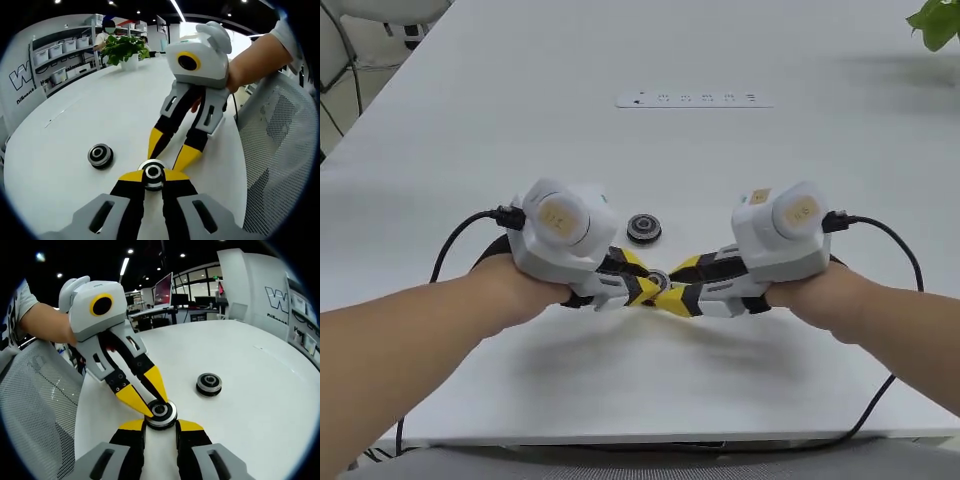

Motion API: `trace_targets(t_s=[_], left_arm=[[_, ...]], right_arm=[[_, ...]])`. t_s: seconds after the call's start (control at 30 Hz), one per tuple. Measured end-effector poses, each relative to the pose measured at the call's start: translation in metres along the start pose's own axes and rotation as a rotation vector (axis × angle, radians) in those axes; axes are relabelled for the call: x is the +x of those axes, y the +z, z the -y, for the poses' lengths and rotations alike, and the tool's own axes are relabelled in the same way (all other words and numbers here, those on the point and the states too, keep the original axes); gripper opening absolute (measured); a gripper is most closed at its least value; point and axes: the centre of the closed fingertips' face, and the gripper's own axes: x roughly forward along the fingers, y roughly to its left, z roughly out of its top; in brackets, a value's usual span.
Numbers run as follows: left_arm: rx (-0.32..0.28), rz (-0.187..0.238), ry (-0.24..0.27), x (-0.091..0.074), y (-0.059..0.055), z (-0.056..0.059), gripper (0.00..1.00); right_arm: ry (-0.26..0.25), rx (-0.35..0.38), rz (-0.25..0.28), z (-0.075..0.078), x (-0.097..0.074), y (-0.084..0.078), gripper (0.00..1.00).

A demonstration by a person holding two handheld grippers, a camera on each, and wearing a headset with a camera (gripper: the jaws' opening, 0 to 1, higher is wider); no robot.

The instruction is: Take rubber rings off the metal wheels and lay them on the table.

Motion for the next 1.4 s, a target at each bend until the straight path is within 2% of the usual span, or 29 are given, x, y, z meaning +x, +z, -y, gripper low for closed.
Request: trace_targets(t_s=[0.4,0.53,0.77,1.13,1.23,1.3,1.4], left_arm=[[-0.001,0.000,0.001,-0.001,0.001,0.001,0.07],[-0.003,0.001,0.003,-0.001,0.001,0.002,0.07],[-0.003,0.002,0.005,-0.001,0.001,0.001,0.07],[-0.002,-0.002,0.009,-0.001,0.001,0.000,0.07],[-0.003,-0.002,0.010,-0.001,0.001,0.001,0.07],[-0.004,-0.003,0.011,-0.001,0.001,0.001,0.07],[-0.001,-0.005,0.013,-0.002,0.001,0.001,0.07]], right_arm=[[-0.004,-0.010,-0.029,0.001,-0.004,-0.006,0.11],[-0.018,-0.005,-0.036,0.006,-0.005,-0.007,0.01],[-0.027,-0.004,-0.042,0.006,-0.004,-0.007,0.00],[-0.039,0.123,-0.010,0.008,-0.008,-0.006,0.00],[-0.055,0.166,0.010,0.009,-0.011,-0.004,0.00],[-0.045,0.210,0.034,0.010,-0.012,-0.002,0.00],[-0.041,0.237,0.054,0.012,-0.012,0.001,0.00]])
